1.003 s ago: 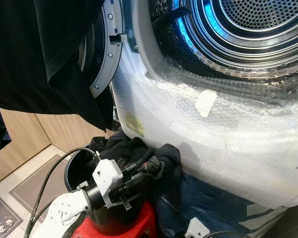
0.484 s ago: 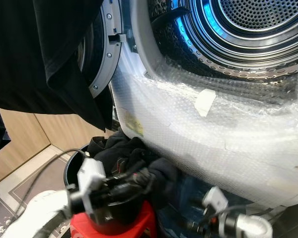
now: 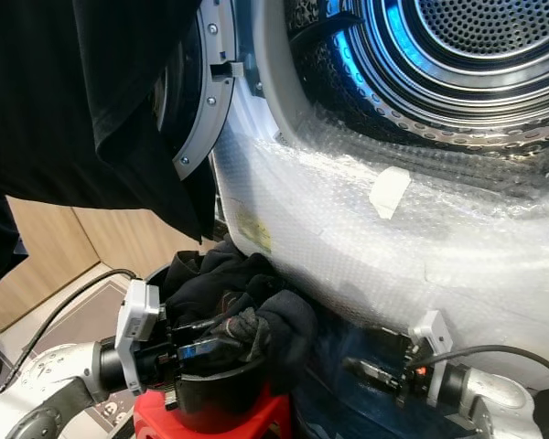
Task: Clothes washing
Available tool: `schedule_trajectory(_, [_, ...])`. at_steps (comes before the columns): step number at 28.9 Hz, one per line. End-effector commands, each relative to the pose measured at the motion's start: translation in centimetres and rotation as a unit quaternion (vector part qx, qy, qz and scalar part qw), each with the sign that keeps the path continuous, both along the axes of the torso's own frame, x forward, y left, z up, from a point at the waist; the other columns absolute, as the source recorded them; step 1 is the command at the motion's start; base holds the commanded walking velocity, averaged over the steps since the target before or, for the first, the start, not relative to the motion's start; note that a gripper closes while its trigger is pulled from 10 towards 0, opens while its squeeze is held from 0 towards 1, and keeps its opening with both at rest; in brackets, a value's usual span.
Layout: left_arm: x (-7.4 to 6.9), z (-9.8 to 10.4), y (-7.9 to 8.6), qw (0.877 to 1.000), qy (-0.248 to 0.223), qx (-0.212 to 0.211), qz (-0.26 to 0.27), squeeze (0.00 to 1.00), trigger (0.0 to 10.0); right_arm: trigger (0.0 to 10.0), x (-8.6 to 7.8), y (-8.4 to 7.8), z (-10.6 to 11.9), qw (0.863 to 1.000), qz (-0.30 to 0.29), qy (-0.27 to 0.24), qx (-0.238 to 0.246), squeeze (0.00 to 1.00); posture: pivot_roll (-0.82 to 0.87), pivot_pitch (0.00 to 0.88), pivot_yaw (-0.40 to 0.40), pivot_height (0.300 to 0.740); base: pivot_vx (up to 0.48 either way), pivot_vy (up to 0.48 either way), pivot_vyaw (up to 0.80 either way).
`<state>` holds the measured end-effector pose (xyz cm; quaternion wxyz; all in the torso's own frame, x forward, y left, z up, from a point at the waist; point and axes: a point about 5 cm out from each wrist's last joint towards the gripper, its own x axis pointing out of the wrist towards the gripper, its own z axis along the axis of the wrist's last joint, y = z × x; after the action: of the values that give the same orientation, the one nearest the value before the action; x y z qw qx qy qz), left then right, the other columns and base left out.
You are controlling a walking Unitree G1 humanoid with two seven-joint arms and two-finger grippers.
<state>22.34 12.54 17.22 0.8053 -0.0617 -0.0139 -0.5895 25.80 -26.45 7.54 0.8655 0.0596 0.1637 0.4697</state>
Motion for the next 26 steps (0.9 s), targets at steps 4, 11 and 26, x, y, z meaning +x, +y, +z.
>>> schedule_trajectory(4, [-0.2, 0.6, 1.0, 1.0, -0.004, 0.005, -0.013, 0.0, 10.0, 10.0, -0.6, 0.2, 1.5, 0.998, 0.056, 0.005, 0.018, 0.0, 0.02, 0.0, 0.009, 0.74, 0.0, 0.0, 0.0])
schedule_trajectory(11, [-0.5, 1.2, 1.9, 1.0, 0.005, -0.005, -0.025, 0.0, 10.0, 10.0, -0.9, 1.3, 3.1, 0.994, 0.103, -0.007, 0.042, 0.0, 0.02, 0.0, 0.012, 0.74, 0.0, 0.0, 0.0])
schedule_trajectory(26, [0.1, 1.3, 3.0, 1.0, 0.004, -0.002, -0.011, 0.0, 10.0, 10.0, -0.9, 3.1, 6.1, 0.985, 0.139, -0.033, 0.092, 0.0, 0.02, 0.0, 0.016, 0.74, 0.0, 0.0, 0.0])
